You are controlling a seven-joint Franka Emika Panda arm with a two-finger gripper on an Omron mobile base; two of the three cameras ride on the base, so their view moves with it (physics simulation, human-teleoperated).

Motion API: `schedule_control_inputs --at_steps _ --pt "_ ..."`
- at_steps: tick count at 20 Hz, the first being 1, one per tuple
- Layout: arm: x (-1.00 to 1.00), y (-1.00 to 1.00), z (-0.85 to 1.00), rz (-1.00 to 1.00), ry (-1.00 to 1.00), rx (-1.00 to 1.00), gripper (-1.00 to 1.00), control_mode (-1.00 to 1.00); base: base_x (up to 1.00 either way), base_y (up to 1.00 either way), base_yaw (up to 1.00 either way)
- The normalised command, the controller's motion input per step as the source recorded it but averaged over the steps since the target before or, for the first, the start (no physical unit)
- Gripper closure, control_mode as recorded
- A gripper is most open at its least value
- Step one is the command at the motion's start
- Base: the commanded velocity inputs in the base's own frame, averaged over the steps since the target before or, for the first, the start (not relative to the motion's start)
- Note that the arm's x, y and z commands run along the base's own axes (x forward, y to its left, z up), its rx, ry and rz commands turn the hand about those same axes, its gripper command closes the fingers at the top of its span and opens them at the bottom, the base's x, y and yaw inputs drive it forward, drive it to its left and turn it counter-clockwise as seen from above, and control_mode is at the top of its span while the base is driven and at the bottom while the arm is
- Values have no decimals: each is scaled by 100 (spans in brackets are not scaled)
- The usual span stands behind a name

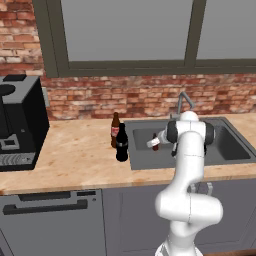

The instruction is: Place the large bottle from the dining counter next to the other large bottle outside the sink, and place the small bottle from the dining counter next to the other small bottle inside the sink.

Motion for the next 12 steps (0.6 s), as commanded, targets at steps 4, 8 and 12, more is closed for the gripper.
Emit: schedule_control_inputs --at_steps 4,8,12 --pt "35 -3 -24 6 1 0 100 -100 0 0 0" --pt "38 -3 -24 5 2 0 -100 -100 0 0 0" --pt "29 -10 -28 4 1 -1 -100 -100 0 0 0"
